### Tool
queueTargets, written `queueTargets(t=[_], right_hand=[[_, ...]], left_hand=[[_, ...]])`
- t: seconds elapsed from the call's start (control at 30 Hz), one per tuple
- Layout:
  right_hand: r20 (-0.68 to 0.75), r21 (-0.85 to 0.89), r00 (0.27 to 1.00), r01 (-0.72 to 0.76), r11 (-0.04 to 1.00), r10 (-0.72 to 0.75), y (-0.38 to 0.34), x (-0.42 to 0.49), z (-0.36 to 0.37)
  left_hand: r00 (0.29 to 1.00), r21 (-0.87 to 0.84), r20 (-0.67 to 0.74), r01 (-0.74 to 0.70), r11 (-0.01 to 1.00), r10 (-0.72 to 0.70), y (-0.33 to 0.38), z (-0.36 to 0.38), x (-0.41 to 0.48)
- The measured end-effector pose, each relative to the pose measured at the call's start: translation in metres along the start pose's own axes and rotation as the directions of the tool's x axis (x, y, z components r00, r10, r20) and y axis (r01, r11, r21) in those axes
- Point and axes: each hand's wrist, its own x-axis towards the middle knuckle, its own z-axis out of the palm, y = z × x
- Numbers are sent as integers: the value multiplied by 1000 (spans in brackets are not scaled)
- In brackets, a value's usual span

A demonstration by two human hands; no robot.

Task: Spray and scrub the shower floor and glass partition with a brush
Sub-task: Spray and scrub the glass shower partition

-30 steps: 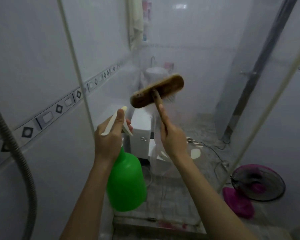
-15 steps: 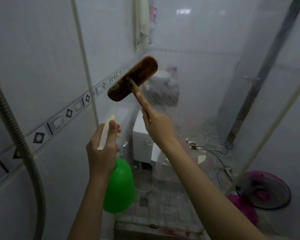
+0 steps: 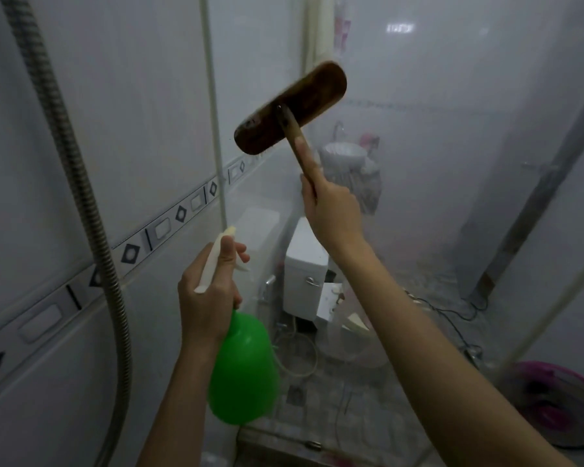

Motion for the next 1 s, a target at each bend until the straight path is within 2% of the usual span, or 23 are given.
queueTargets(t=[0.07, 0.2, 0.27, 0.37, 0.47, 0.57, 0.67, 0.73, 0.8, 0.9, 0.97, 1.0], right_hand=[[27, -8, 1000, 0, 1000, 1, 6, -17, 5], [226, 16, 965, -142, 990, 135, 35, -147, 14], [264, 31, 956, -138, 990, 125, 34, -155, 15], [104, 75, 992, -79, 994, 71, 12, -70, 8], [-49, 148, 996, -67, 987, 75, 13, -7, -13], [-37, 154, 990, -126, 980, 133, 51, -70, -13], [50, 245, 938, -344, 906, 343, 81, -185, -7], [59, 268, 916, -397, 878, 397, 81, -203, -11], [-6, 255, 929, -356, 899, 369, 80, -154, -25], [-172, 258, 950, -213, 943, 262, 78, -51, -65], [-259, 232, 933, -193, 953, 252, 88, -35, -76], [-258, 234, 927, -214, 948, 273, 98, -53, -71]], left_hand=[[1000, -7, -4, 5, 1000, -5, 5, 1, -2], [1000, -42, 9, -13, 999, 14, 9, 0, -5], [1000, -51, 10, -1, 999, 1, 8, -1, -6], [999, -33, 30, 15, 999, -14, 7, 0, -8], [999, -23, 44, 5, 1000, -4, 7, 7, -8], [998, -20, 59, -10, 1000, 11, 7, 15, -8], [994, -38, 107, -15, 999, 19, 4, 21, -12], [989, -46, 145, 1, 999, 6, 3, 28, -14], [984, -38, 177, 14, 999, -7, 4, 36, -18], [978, -51, 210, 22, 998, -11, 7, 49, -22], [976, -71, 217, 25, 997, -9, 8, 56, -24], [975, -74, 221, 22, 997, -6, 7, 59, -24]])
